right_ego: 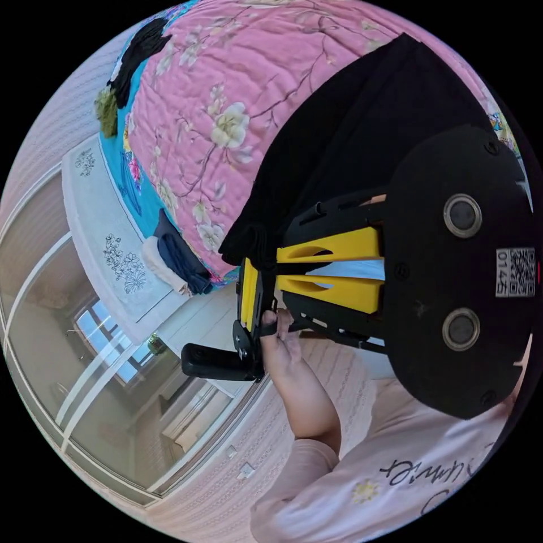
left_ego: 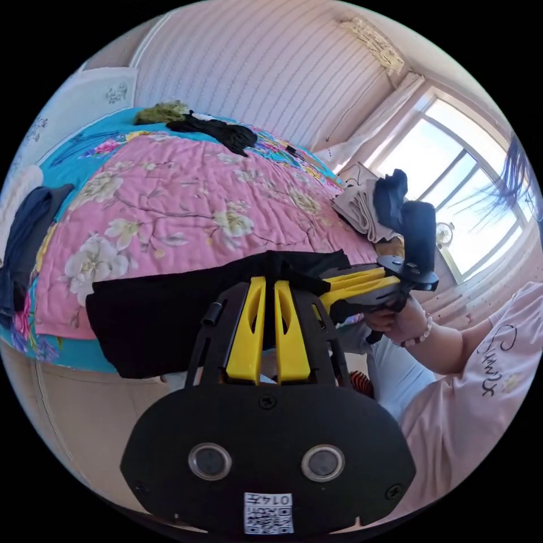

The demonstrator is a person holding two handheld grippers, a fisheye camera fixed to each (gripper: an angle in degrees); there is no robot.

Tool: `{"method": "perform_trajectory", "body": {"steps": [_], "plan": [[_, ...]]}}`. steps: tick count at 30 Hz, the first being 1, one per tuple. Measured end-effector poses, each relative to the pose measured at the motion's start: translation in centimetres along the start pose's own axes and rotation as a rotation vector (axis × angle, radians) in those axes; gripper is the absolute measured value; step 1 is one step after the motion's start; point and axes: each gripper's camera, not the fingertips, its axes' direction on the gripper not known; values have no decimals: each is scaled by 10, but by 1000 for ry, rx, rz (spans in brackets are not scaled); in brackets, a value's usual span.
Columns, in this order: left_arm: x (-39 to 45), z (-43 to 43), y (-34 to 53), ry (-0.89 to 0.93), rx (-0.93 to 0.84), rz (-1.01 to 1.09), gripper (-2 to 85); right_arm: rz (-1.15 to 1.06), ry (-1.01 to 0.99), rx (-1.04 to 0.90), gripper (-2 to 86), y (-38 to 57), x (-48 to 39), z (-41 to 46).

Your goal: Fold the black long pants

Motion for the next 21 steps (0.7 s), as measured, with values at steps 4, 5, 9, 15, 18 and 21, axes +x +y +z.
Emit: {"method": "perform_trajectory", "body": {"steps": [4,5,9,15,18,21], "plan": [[-61,-66,6,-62,144,-41,17,-84,49,52,32,-57,-31,48],[-83,-86,11,-90,167,-65,27,-104,36,53,37,-74,-38,64],[-163,-139,55,-259,162,-249,43,-163,55,-10,65,-109,-54,128],[-214,-175,101,-236,212,-363,70,-133,62,-121,86,-104,-50,148],[-227,-173,101,-182,223,-369,102,-83,122,-80,86,-83,-33,101],[-238,-163,94,-129,218,-368,135,64,304,7,87,-54,-6,39]]}}
